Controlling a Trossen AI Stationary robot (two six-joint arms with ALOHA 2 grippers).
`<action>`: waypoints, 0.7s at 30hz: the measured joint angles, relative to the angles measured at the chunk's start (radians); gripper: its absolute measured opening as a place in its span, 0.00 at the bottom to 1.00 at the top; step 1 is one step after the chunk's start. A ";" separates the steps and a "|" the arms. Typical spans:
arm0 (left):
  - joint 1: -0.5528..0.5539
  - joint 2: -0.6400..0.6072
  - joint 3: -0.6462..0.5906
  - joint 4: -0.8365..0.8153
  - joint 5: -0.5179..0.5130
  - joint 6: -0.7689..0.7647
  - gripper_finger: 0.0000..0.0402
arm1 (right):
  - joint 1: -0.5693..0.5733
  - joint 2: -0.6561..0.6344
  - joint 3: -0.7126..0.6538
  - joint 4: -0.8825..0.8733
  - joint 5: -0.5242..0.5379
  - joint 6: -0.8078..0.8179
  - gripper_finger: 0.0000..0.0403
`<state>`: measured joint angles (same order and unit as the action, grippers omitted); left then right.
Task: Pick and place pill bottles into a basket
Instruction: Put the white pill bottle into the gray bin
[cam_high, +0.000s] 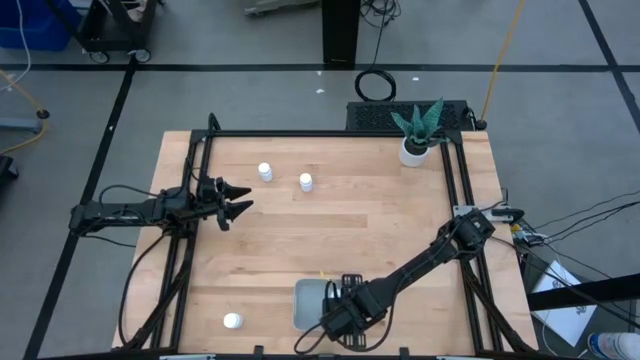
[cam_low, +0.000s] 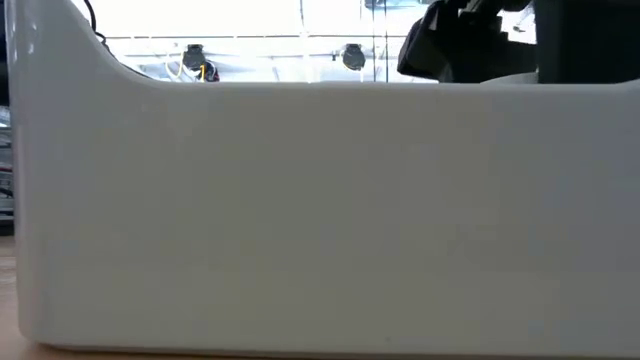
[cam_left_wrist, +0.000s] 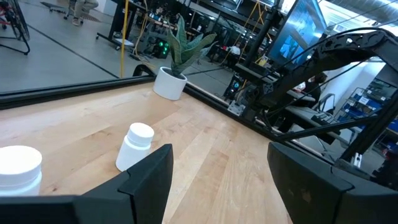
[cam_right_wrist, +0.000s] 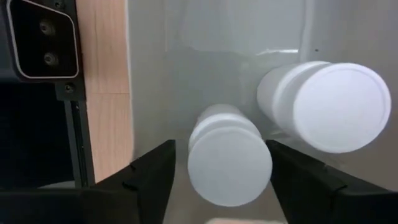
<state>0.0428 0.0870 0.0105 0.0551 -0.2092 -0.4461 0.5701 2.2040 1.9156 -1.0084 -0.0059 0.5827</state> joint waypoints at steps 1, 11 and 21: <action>0.000 0.000 0.000 0.000 0.000 0.000 0.67 | 0.000 0.000 0.000 0.000 0.000 0.000 0.61; 0.000 0.000 0.000 0.000 0.000 0.000 0.67 | 0.000 -0.079 0.000 -0.022 0.023 0.008 0.64; 0.000 0.000 0.000 0.071 0.002 -0.017 0.67 | 0.024 -0.242 0.002 -0.053 0.258 0.008 0.63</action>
<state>0.0425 0.0868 0.0101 0.1262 -0.2073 -0.4627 0.5943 1.9621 1.9175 -1.0615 0.2523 0.5903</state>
